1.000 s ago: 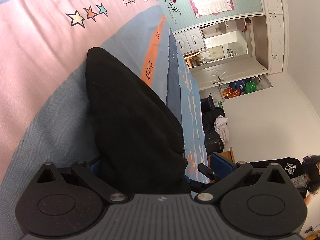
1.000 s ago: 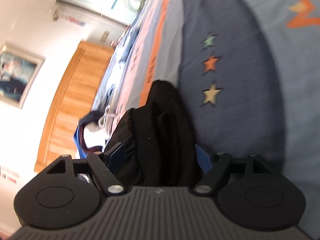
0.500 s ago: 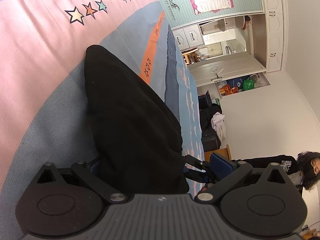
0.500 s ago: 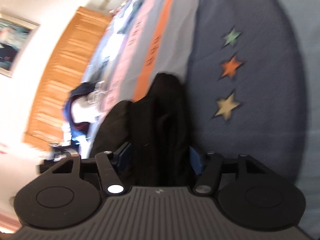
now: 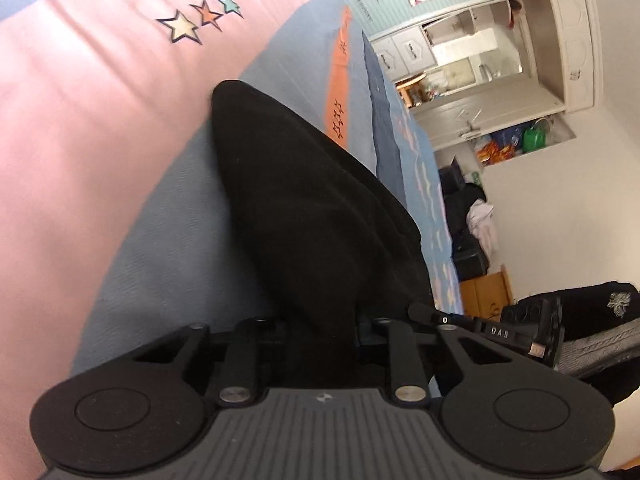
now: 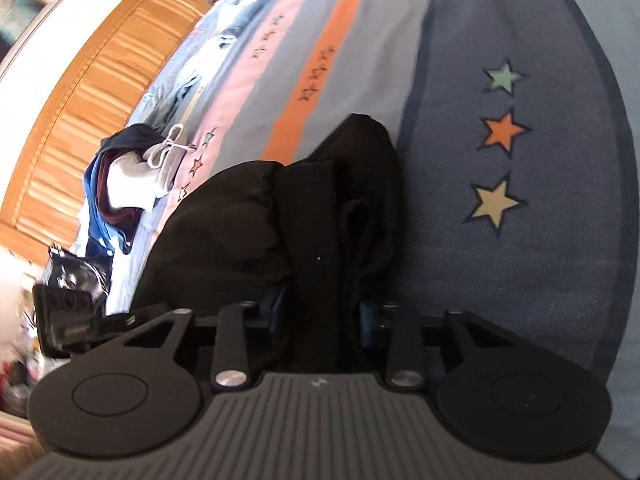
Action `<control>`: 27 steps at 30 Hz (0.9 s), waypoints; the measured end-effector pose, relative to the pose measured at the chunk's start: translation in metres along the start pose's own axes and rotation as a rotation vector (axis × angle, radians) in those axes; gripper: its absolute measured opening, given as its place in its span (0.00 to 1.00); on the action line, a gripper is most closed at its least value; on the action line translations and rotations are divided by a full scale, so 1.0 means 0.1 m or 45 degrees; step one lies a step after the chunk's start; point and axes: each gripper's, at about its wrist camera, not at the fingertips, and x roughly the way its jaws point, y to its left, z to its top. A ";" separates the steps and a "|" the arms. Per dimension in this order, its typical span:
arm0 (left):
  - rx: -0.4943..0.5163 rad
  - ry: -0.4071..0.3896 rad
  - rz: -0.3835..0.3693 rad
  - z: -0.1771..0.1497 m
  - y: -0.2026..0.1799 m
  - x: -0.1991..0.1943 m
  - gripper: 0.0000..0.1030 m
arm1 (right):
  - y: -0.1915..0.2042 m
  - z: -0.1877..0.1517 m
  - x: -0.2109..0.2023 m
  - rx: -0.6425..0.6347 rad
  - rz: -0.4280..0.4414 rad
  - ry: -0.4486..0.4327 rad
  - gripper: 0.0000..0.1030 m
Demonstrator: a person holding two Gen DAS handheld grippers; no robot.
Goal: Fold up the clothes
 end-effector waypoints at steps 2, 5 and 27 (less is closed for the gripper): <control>0.068 -0.030 0.022 -0.04 -0.08 -0.02 0.22 | 0.01 -0.07 -0.05 0.005 -0.002 -0.040 0.31; 0.067 -0.053 0.009 -0.02 -0.12 -0.05 0.21 | 0.03 -0.15 -0.10 0.032 -0.029 -0.097 0.30; 0.090 -0.184 -0.134 0.03 -0.36 -0.51 0.20 | 0.29 -0.39 -0.28 0.172 0.251 -0.325 0.25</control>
